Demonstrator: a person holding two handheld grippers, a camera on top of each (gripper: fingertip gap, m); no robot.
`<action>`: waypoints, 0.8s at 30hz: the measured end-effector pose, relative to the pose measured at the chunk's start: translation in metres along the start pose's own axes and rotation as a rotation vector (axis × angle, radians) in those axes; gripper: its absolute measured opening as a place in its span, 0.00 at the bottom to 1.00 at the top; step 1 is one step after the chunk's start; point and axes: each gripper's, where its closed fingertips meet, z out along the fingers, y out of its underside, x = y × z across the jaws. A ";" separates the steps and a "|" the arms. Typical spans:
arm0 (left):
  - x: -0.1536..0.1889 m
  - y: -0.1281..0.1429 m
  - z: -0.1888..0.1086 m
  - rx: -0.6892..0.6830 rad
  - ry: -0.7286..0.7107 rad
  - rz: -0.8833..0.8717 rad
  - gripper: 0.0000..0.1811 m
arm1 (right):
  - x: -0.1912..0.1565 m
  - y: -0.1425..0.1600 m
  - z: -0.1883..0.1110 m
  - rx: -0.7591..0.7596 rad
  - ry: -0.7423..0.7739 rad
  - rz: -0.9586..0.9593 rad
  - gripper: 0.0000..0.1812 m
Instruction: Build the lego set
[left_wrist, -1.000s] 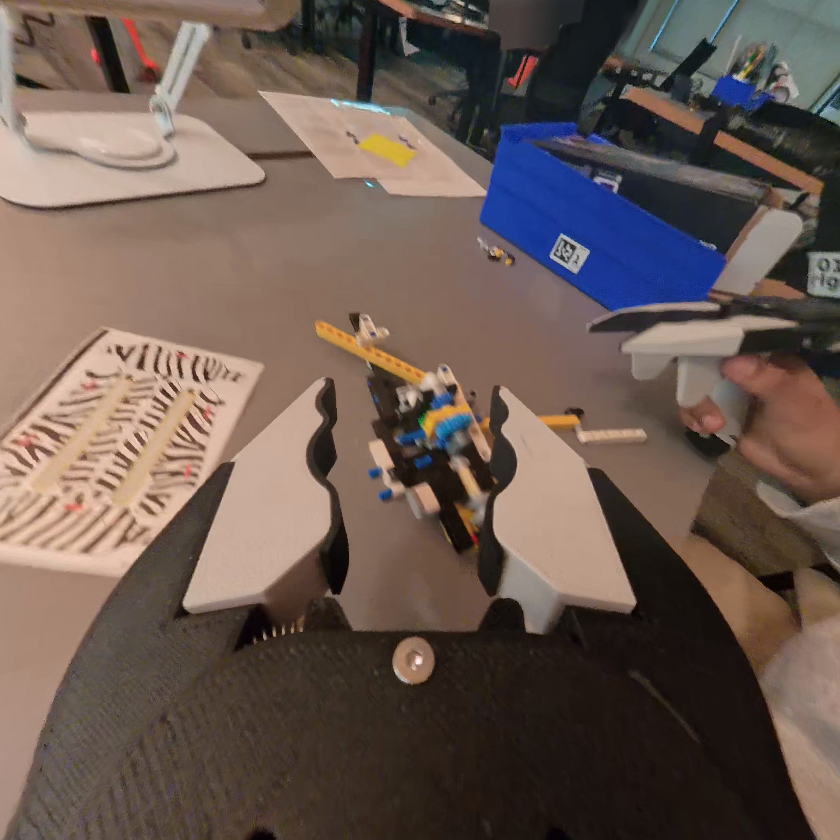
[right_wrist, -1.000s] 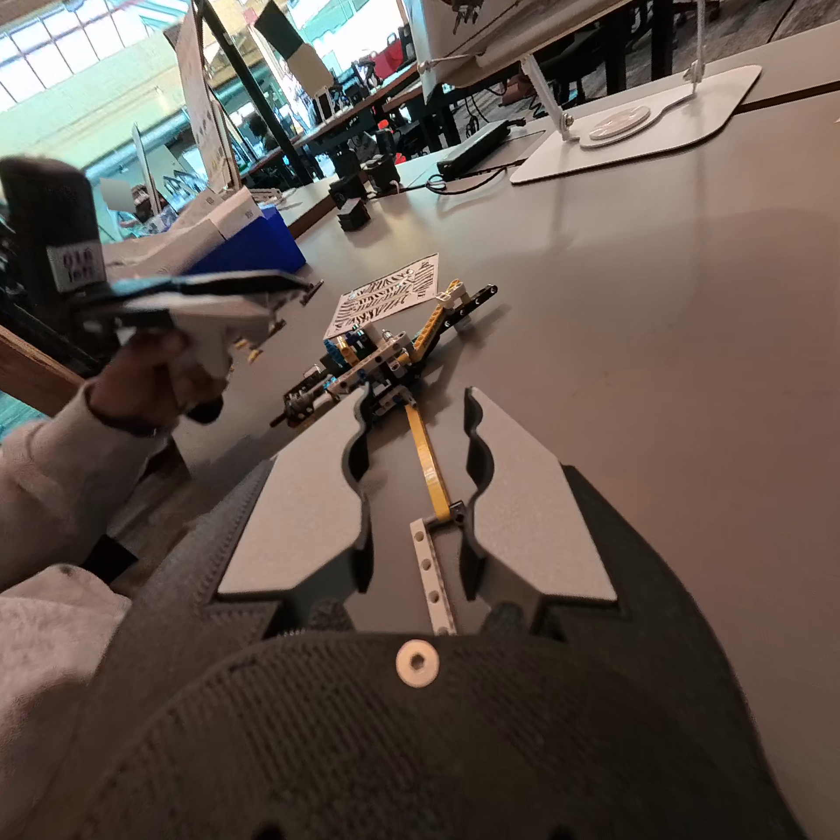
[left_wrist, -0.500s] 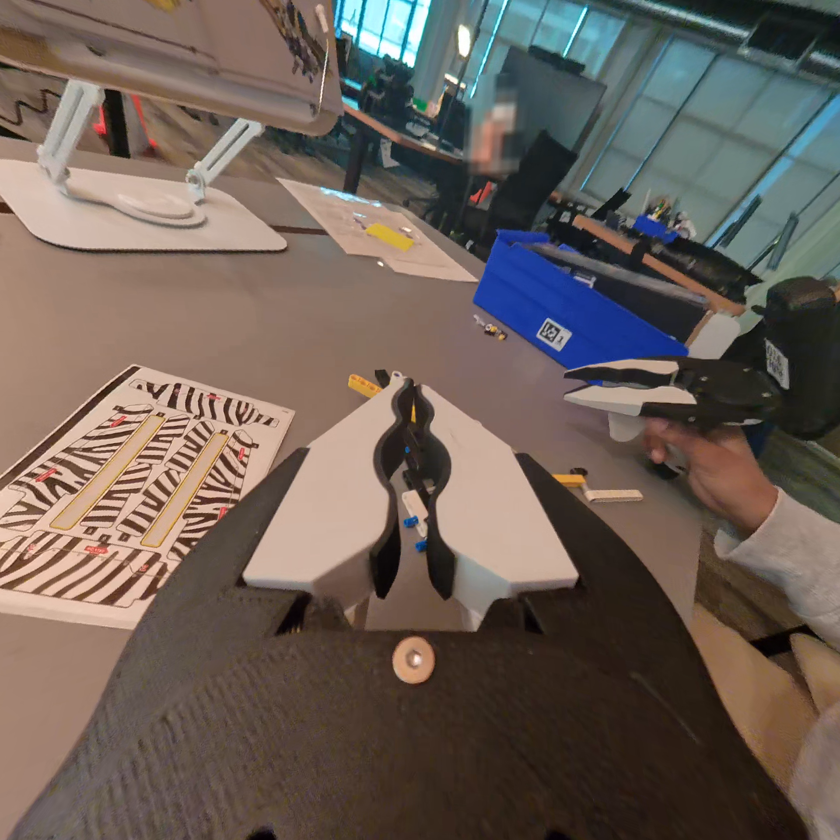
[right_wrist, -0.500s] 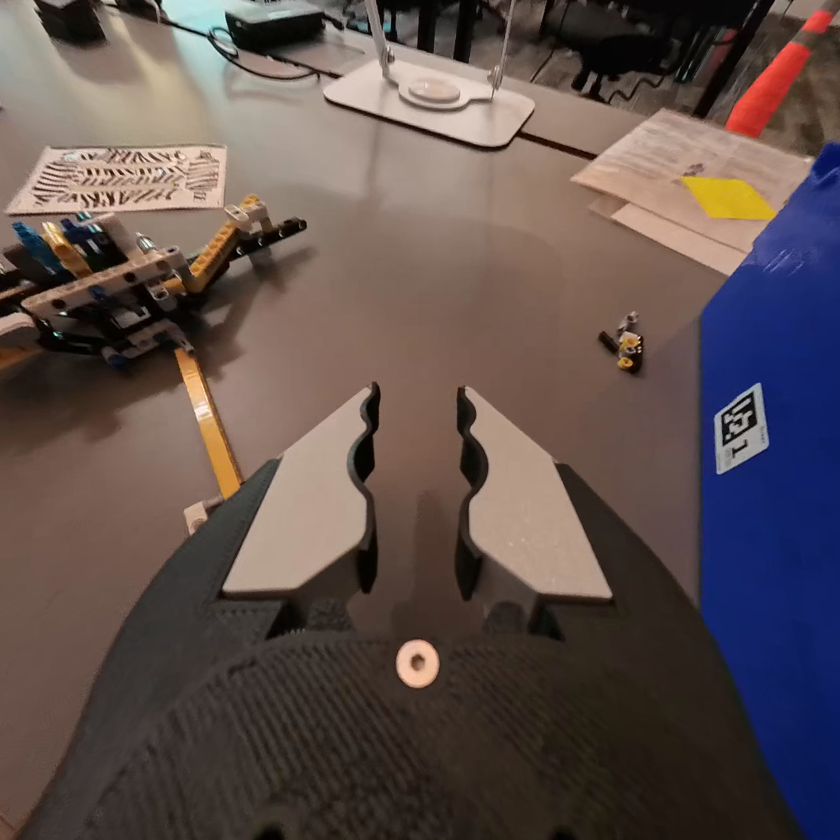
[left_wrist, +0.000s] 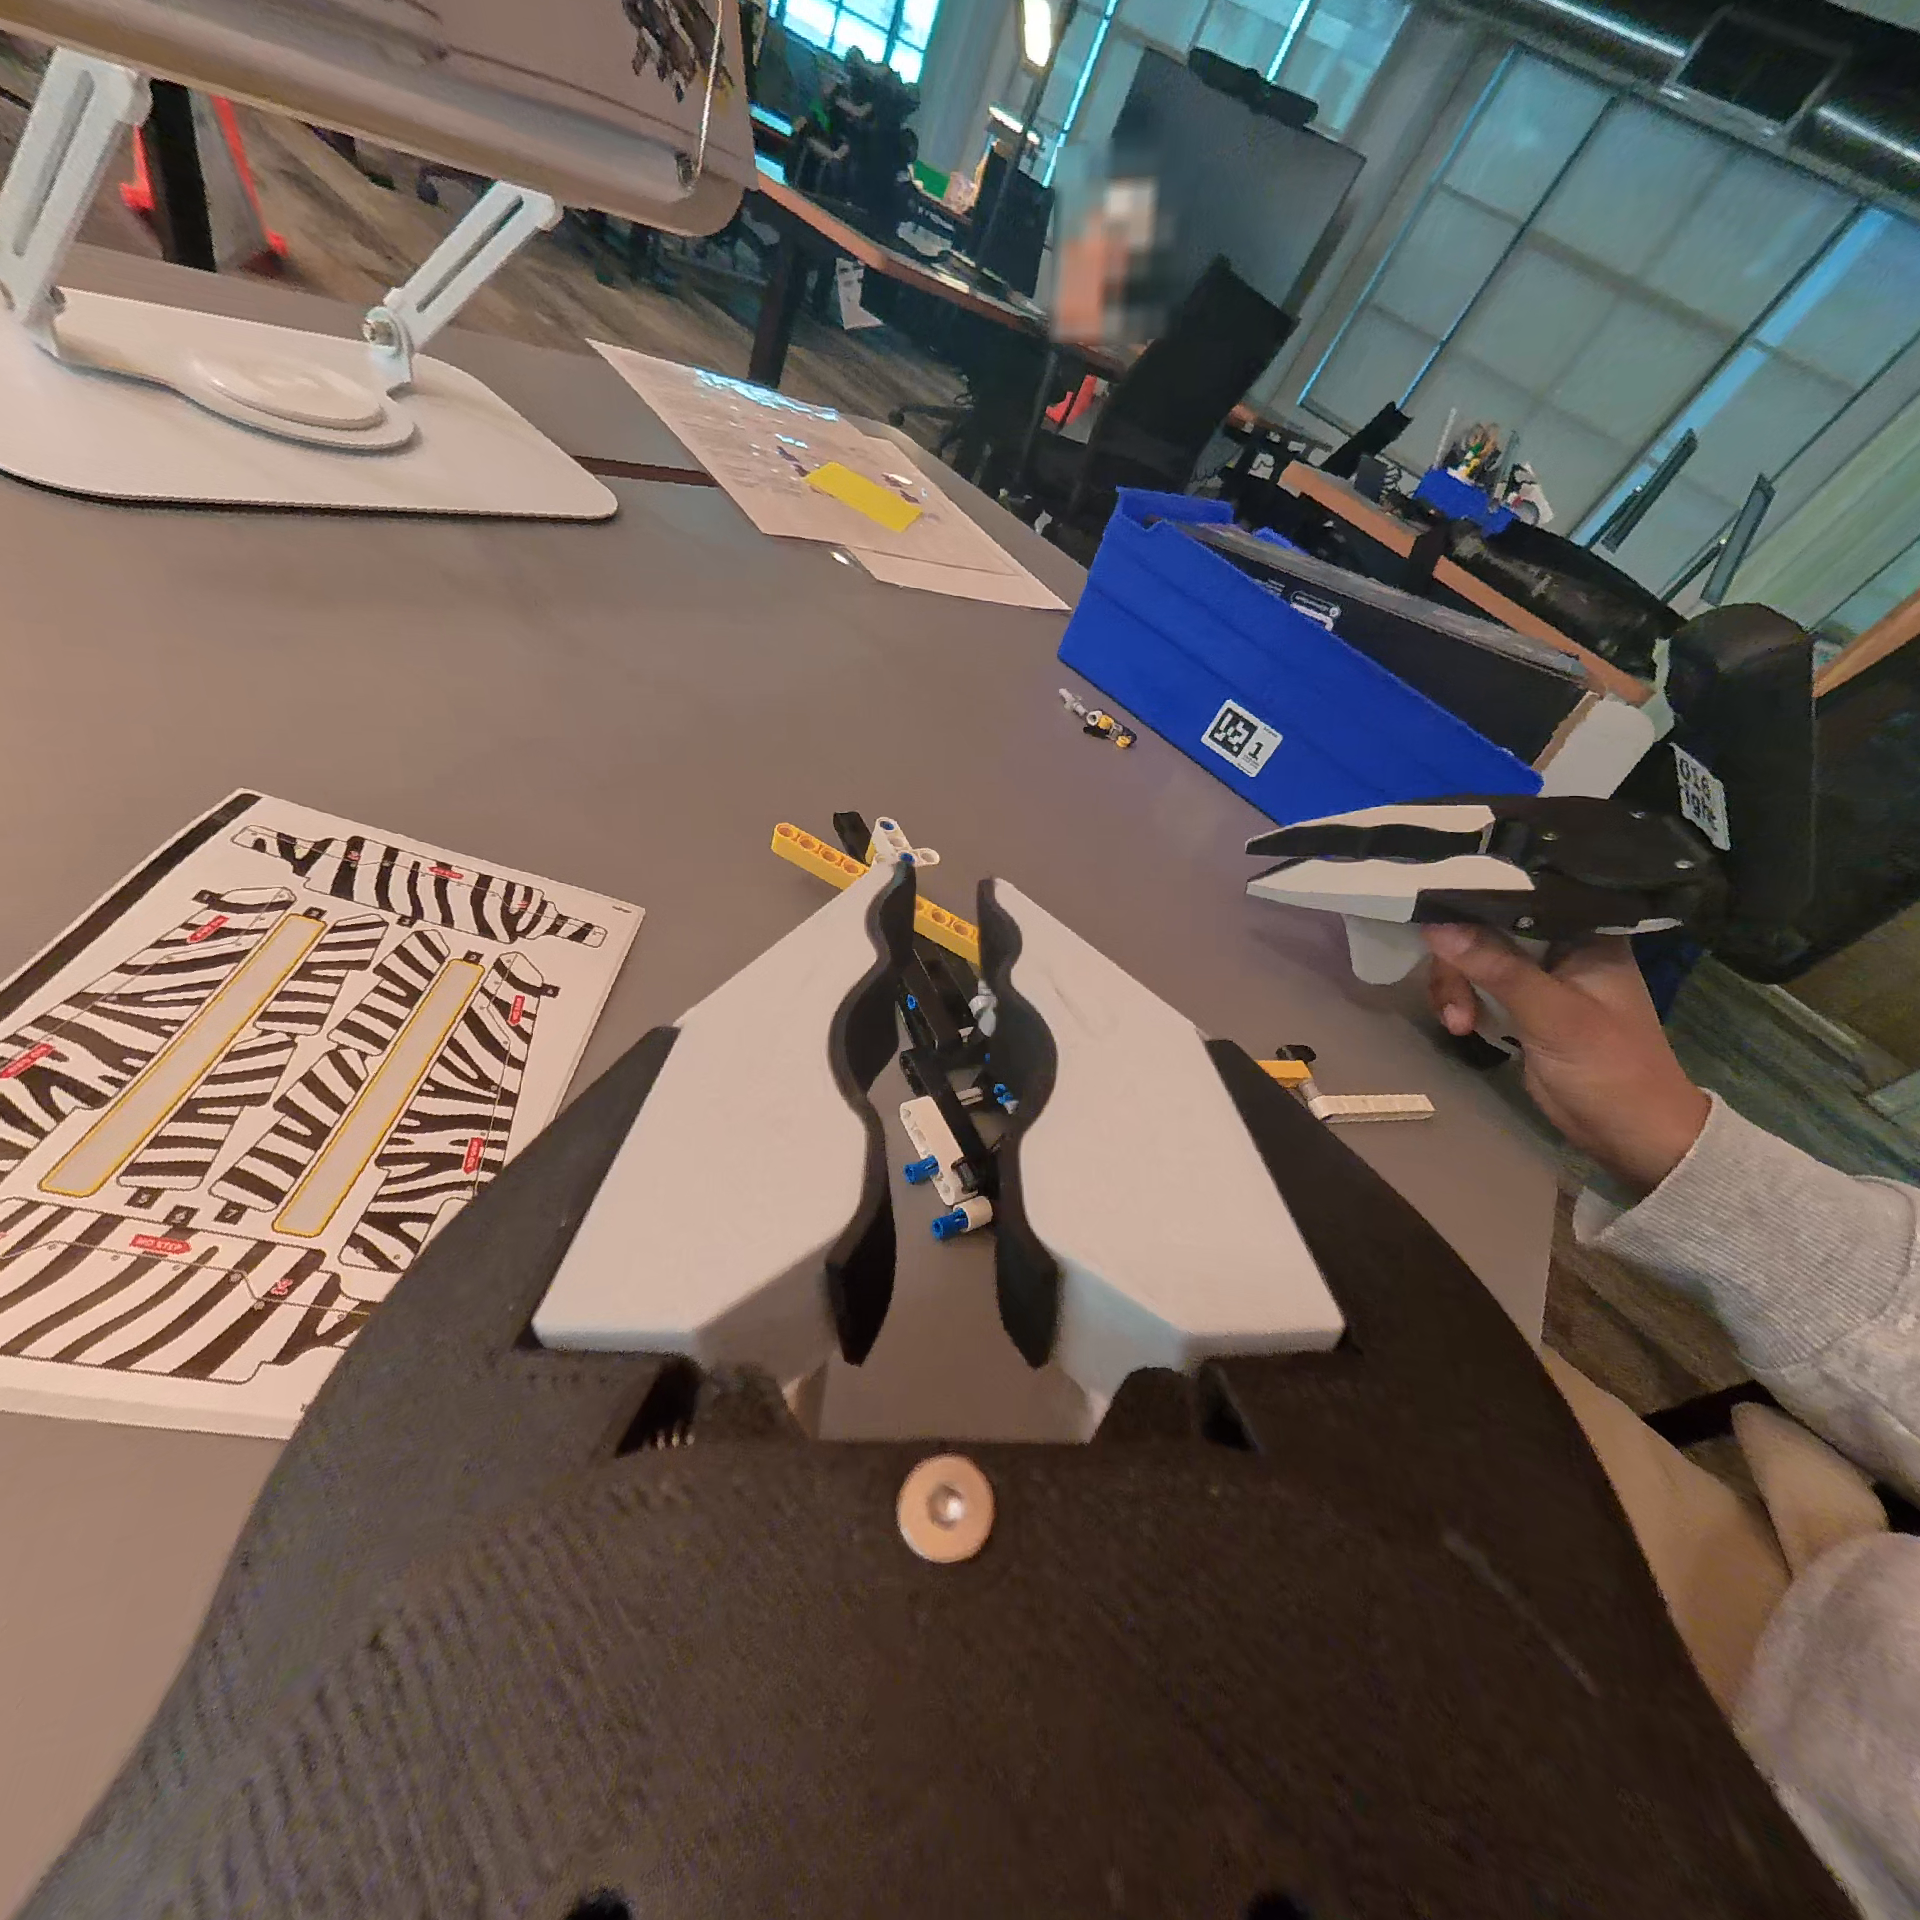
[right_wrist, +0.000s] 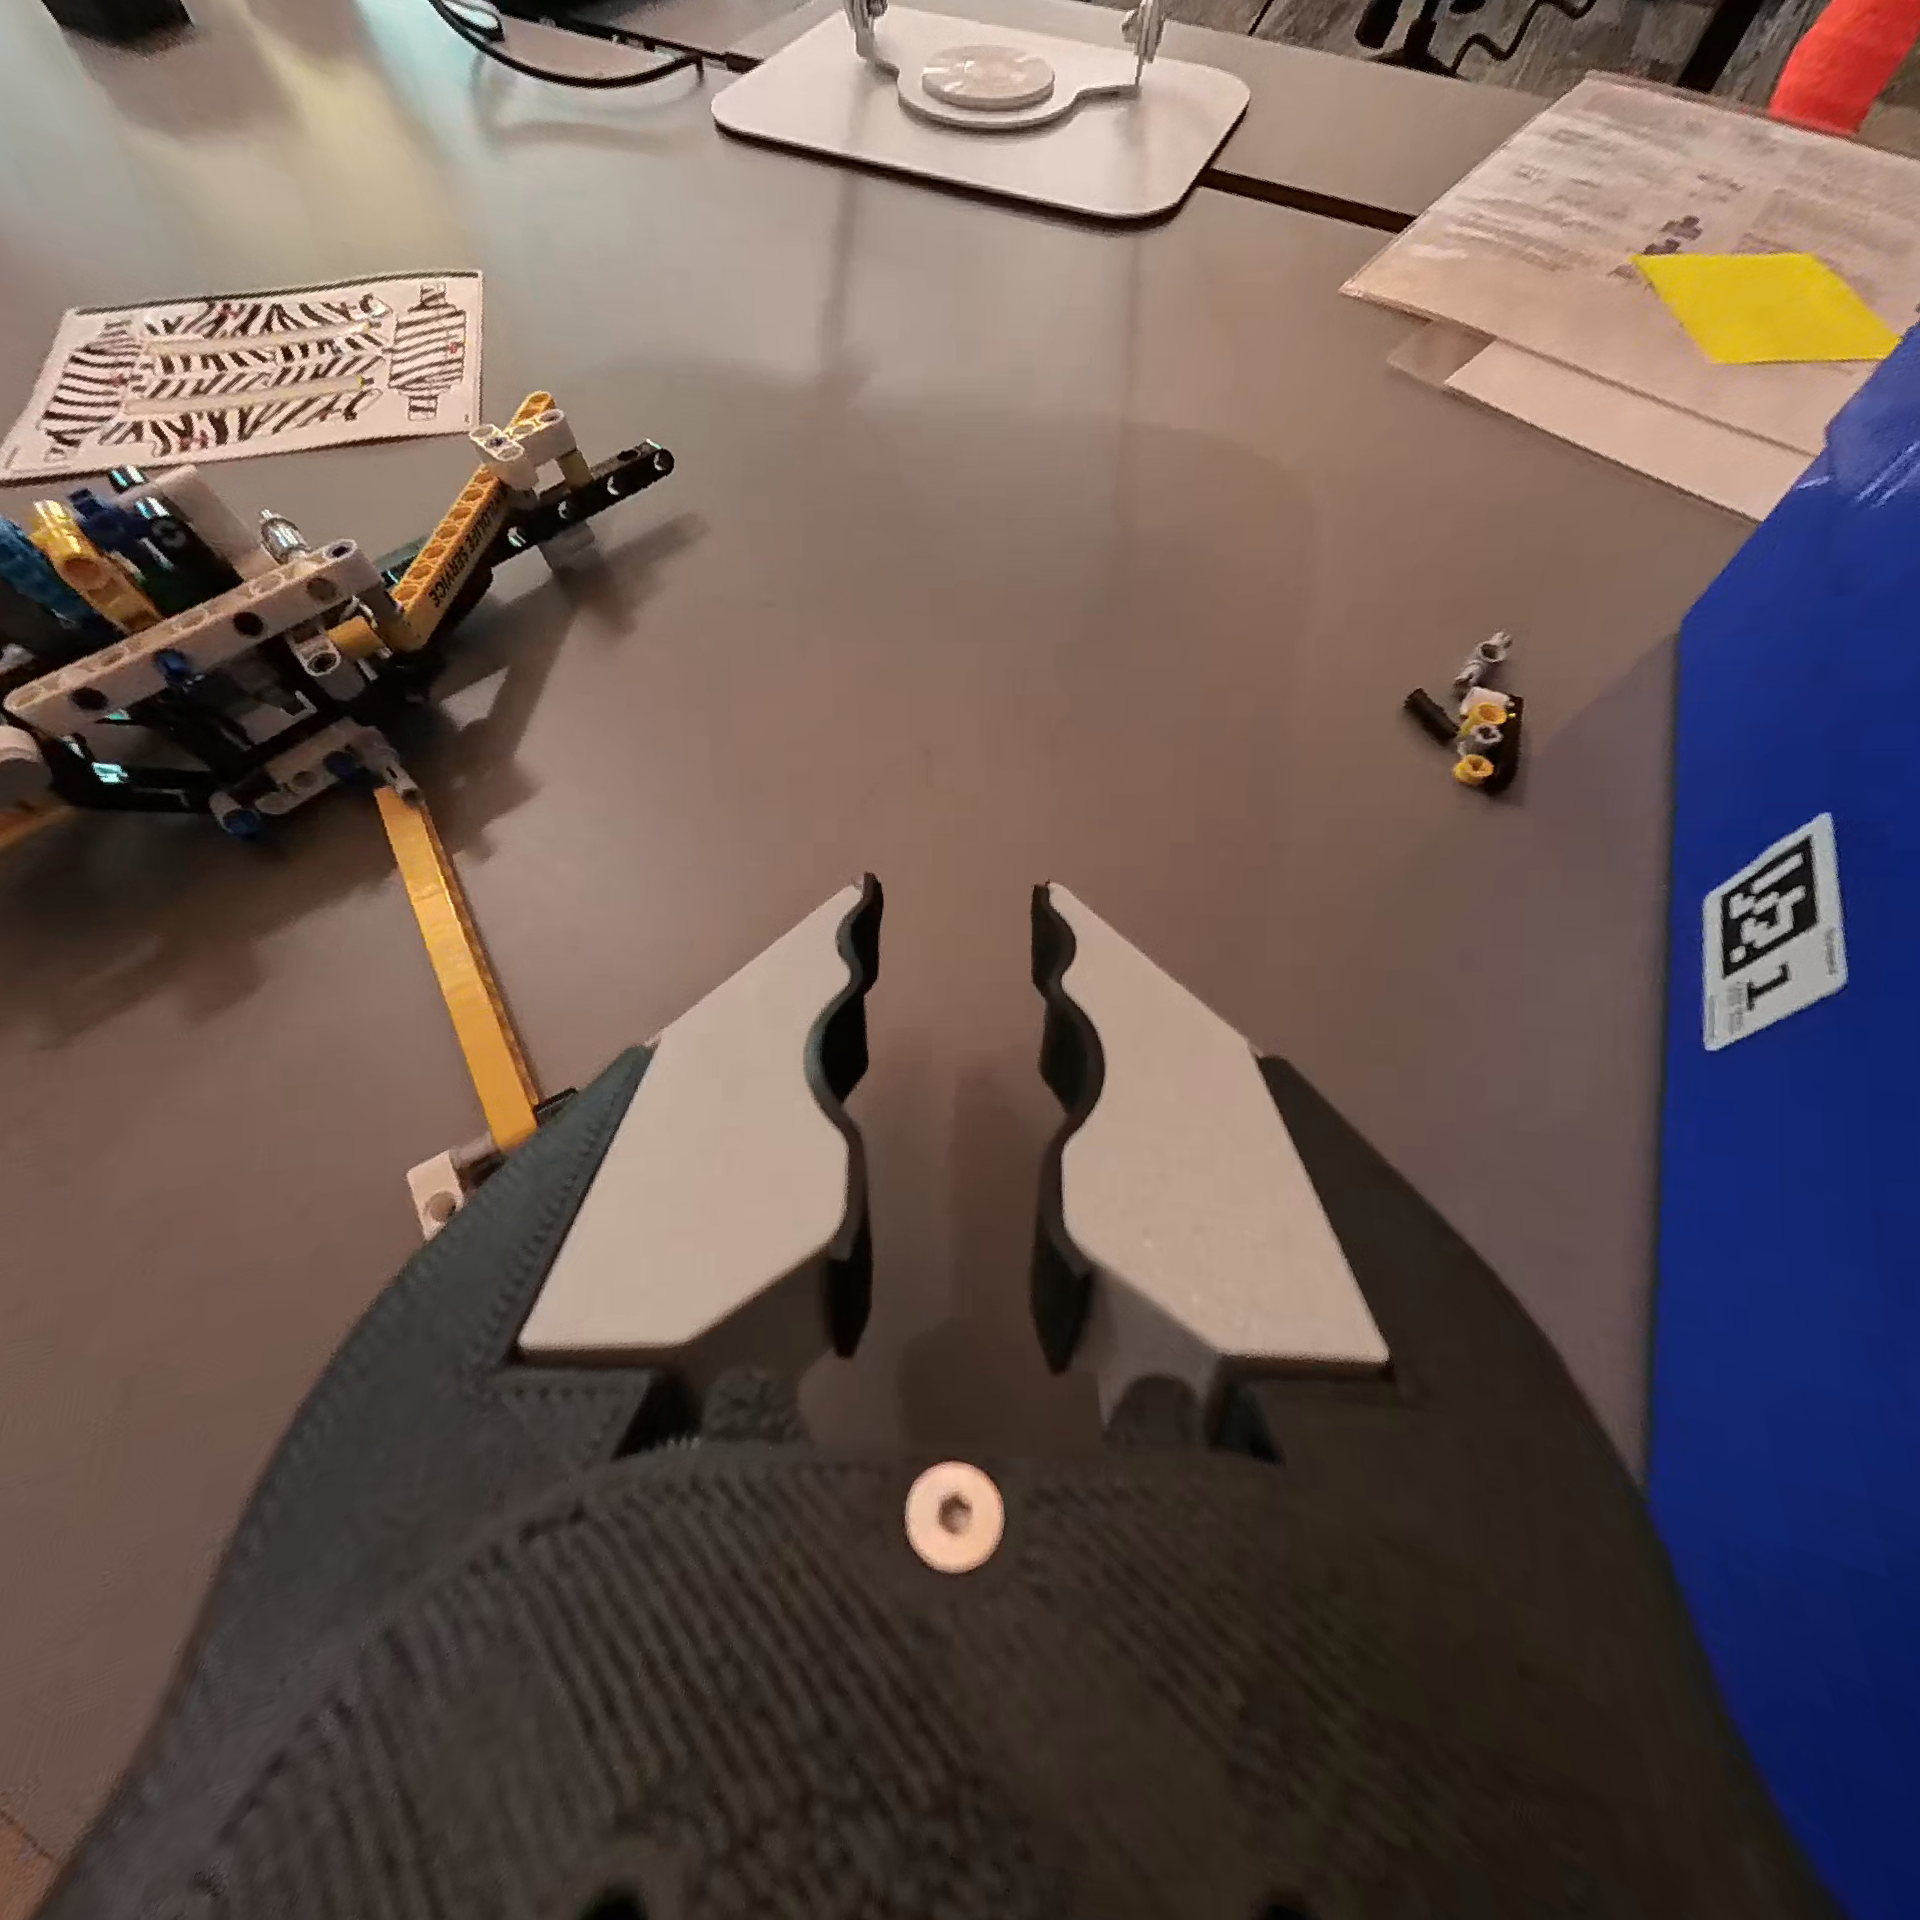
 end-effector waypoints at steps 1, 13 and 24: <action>0.000 0.000 0.000 -0.002 0.002 -0.001 0.05 | -0.001 0.001 0.001 -0.007 -0.001 -0.004 0.15; 0.002 0.008 0.003 -0.039 0.008 0.034 0.05 | -0.002 0.005 0.004 -0.038 -0.029 0.014 0.16; -0.001 0.010 0.003 -0.051 0.011 0.015 0.05 | -0.002 0.010 0.008 -0.078 -0.034 0.022 0.15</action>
